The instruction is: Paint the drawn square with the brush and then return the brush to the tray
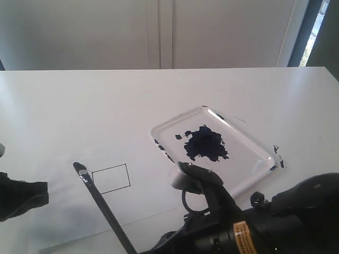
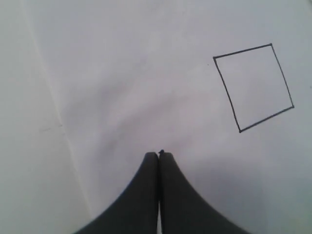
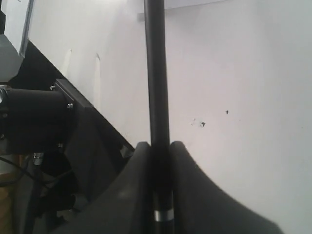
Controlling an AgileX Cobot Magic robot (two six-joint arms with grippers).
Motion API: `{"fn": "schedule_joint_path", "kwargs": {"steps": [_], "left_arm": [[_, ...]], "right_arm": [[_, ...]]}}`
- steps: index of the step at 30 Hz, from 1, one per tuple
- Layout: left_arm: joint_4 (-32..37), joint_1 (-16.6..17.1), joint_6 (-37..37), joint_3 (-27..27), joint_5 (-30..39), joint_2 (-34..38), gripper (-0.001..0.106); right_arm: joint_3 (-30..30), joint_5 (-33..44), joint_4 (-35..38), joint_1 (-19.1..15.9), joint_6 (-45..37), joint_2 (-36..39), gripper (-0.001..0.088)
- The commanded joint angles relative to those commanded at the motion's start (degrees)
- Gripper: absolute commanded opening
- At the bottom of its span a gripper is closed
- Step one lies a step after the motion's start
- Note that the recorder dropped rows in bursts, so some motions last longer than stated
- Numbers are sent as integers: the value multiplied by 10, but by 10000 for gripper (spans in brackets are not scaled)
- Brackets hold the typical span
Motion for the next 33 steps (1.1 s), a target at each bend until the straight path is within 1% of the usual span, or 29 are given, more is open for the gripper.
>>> {"fn": "schedule_joint_path", "kwargs": {"steps": [5, 8, 11, 16, 21, 24, 27, 33], "left_arm": [[-1, 0, -20, -58, 14, 91, 0], [-1, 1, -30, -84, 1, 130, 0], [-8, 1, -46, -102, 4, 136, 0], [-3, 1, -63, -111, 1, 136, 0], [-3, 1, -64, -111, -7, 136, 0], [-3, 1, -64, -111, -21, 136, 0], [-5, 1, -64, -111, -40, 136, 0], [-9, 1, -64, -111, -53, 136, 0]], "right_arm": [[0, 6, 0, 0, 0, 0, 0], [14, 22, 32, -1, 0, 0, 0], [38, 64, 39, -3, 0, 0, 0], [40, 108, 72, -3, 0, 0, 0], [40, 116, 101, -3, 0, 2, 0], [40, 127, 104, -3, 0, 2, 0], [40, 128, 136, -3, 0, 8, 0], [38, 114, 147, -3, 0, 55, 0]]}}
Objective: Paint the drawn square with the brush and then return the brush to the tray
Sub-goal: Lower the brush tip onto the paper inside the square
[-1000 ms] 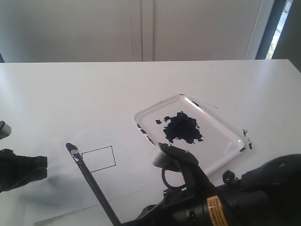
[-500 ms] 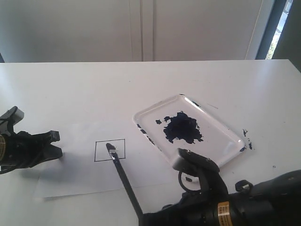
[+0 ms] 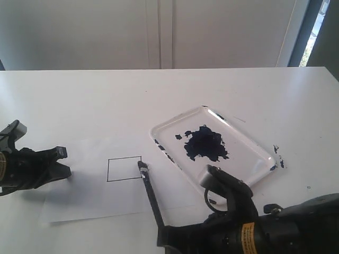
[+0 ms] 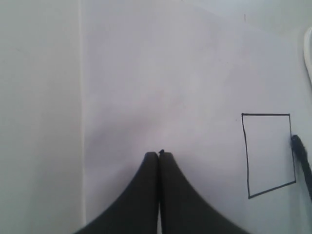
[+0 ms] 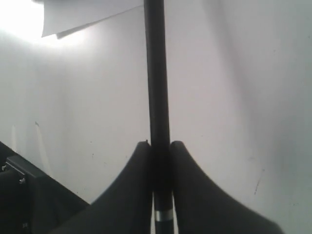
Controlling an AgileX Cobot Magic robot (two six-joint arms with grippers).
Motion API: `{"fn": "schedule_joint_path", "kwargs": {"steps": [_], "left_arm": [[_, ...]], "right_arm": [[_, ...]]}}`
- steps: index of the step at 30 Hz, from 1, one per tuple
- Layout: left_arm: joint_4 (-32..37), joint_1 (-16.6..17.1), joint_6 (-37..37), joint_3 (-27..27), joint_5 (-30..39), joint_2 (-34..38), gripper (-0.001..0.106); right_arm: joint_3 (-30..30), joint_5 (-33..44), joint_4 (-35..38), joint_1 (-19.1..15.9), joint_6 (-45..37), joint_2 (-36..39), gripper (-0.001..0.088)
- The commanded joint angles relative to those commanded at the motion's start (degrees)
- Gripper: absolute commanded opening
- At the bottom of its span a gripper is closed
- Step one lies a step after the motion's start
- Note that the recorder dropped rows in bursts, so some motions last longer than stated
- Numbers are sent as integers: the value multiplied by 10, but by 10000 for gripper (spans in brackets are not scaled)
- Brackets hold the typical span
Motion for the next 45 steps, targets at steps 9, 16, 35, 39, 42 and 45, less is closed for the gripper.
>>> {"fn": "schedule_joint_path", "kwargs": {"steps": [9, 16, 35, 39, 42, 45], "left_arm": [[0, 0, 0, 0, -10, 0, 0], [0, 0, 0, 0, -21, 0, 0], [-4, 0, 1, -1, -28, 0, 0], [-5, 0, 1, -1, -34, 0, 0], [-6, 0, 1, -1, -45, 0, 0], [-8, 0, 1, -1, -51, 0, 0]], "right_arm": [[-37, -44, -4, 0, 0, 46, 0], [-52, -64, 22, 0, 0, 50, 0], [-68, -147, 70, 6, 0, 106, 0], [-74, -121, 82, 25, 0, 106, 0], [-81, -110, 94, 35, 0, 109, 0], [-94, -115, 96, 42, 0, 122, 0]]}}
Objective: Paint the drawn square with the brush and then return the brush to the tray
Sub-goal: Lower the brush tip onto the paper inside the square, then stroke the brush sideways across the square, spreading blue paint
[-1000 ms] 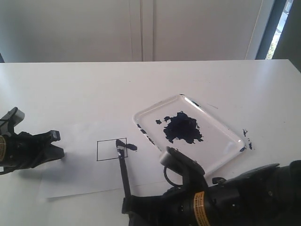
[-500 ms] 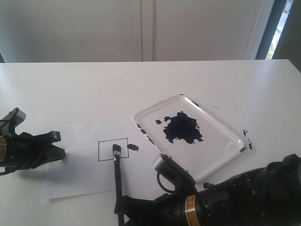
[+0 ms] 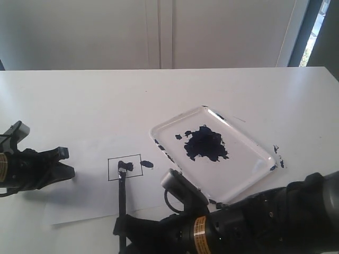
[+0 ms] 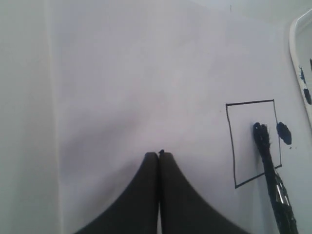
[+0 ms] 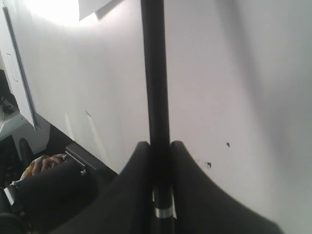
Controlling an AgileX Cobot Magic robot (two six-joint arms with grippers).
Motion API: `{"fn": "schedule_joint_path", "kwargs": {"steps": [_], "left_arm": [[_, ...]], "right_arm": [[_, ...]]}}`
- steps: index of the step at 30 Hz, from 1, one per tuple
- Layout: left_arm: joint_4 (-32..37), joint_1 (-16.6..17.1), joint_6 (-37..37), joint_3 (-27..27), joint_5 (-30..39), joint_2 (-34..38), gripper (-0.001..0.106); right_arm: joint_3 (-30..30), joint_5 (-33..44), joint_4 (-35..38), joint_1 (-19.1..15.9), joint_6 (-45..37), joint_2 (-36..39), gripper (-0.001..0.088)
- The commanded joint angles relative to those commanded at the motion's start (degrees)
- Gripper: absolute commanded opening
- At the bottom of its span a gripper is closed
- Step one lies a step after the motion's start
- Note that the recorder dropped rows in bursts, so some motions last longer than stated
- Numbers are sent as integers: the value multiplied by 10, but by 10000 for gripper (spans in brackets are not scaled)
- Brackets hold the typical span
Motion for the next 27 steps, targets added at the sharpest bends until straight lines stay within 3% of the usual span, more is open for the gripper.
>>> {"fn": "schedule_joint_path", "kwargs": {"steps": [12, 17, 27], "left_arm": [[9, 0, 1, 0, 1, 0, 0], [23, 0, -9, 0, 39, 0, 0], [28, 0, -15, 0, 41, 0, 0]], "right_arm": [[-13, -21, -15, 5, 0, 29, 0], [-16, -47, -15, 5, 0, 29, 0], [-56, -3, -12, 33, 0, 29, 0]]}}
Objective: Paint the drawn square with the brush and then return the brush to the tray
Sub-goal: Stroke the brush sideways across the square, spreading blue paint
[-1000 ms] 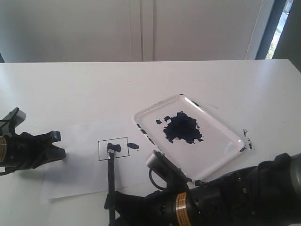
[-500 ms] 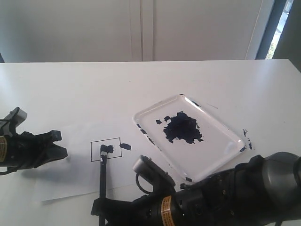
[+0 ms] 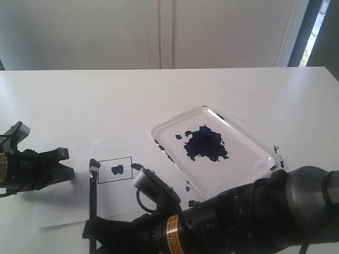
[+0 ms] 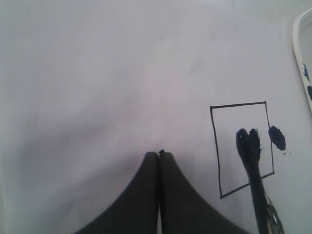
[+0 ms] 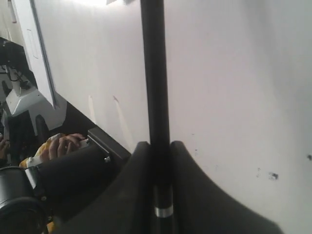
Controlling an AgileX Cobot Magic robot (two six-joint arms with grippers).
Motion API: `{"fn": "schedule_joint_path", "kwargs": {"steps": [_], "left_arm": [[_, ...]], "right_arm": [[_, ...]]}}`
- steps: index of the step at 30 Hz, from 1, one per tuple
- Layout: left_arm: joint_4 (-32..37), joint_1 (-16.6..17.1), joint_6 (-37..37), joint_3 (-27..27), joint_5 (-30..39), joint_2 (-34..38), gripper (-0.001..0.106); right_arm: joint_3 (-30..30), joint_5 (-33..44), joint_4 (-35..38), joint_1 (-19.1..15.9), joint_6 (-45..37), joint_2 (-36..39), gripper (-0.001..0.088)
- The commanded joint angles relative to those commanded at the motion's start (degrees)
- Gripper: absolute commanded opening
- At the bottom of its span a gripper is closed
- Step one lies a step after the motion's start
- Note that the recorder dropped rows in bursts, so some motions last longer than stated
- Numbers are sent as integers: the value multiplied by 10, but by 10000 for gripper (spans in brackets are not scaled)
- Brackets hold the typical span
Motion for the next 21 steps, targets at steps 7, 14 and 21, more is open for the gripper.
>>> {"fn": "schedule_joint_path", "kwargs": {"steps": [7, 14, 21], "left_arm": [[11, 0, -12, 0, 0, 0, 0], [11, 0, -12, 0, -3, 0, 0], [12, 0, -12, 0, -3, 0, 0]], "right_arm": [[0, 28, 10, 0, 0, 0, 0], [0, 30, 1, 0, 1, 5, 0], [-3, 66, -65, 2, 1, 27, 0]]}}
